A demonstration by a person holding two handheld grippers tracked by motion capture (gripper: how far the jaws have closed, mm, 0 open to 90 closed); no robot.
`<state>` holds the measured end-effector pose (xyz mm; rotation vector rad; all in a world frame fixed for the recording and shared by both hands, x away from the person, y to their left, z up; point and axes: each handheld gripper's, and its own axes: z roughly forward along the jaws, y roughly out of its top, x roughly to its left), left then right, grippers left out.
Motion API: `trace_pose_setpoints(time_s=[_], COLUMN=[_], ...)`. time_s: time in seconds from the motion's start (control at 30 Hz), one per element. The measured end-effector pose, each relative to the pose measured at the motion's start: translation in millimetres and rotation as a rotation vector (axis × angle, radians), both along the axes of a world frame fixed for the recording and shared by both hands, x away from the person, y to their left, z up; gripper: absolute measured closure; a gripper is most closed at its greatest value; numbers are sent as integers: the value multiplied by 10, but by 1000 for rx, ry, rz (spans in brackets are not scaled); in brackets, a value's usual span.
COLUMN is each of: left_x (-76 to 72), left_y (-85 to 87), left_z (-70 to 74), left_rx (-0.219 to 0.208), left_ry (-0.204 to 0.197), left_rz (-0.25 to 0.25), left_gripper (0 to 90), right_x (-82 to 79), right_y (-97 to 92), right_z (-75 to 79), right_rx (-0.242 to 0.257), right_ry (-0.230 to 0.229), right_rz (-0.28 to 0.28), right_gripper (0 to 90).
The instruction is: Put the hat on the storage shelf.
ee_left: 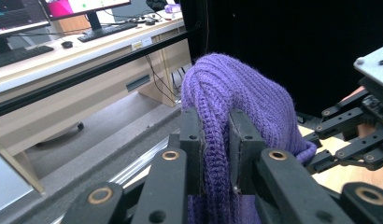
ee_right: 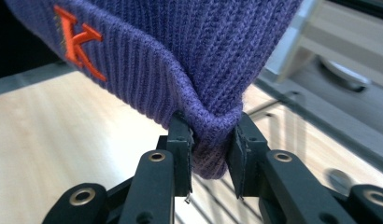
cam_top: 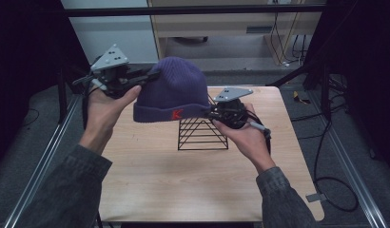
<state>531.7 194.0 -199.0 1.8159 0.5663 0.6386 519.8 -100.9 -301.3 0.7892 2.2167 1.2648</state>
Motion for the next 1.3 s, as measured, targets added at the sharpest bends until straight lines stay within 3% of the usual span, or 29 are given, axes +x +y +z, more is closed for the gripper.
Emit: trace_pose_setpoints(time_s=[0.17, 0.37, 0.5, 0.77, 0.87, 1.1, 1.2, 1.3], left_x=[190, 352, 423, 520, 548, 577, 583, 606], left_y=[-259, -471, -514, -578, -601, -680, -722, -743], left_z=[-47, -152, -191, -245, -309, -391, -423, -479], left_rx=[28, 43, 4, 26, 30, 41, 75, 68], left_ry=[7, 5, 16, 19, 27, 39, 33, 42], left_rz=[-4, -2, -7, 10, 12, 5, 6, 12], left_gripper=[777, 777, 778, 778, 778, 777, 777, 776], right_x=[84, 163, 191, 255, 261, 261, 263, 265], right_y=[-237, -393, -432, -447, -448, -517, -544, -560], right_z=[-15, -103, -113, -155, -181, -289, -311, -330], right_rx=[-13, -42, -44, -62, -80, -67, -82, -102], right_ry=[0, 3, -10, -3, 8, 50, 62, 75], right_rz=[-63, -98, -112, -137, -132, -142, -140, -136], right_gripper=[724, 722, 722, 721, 719, 719, 718, 715])
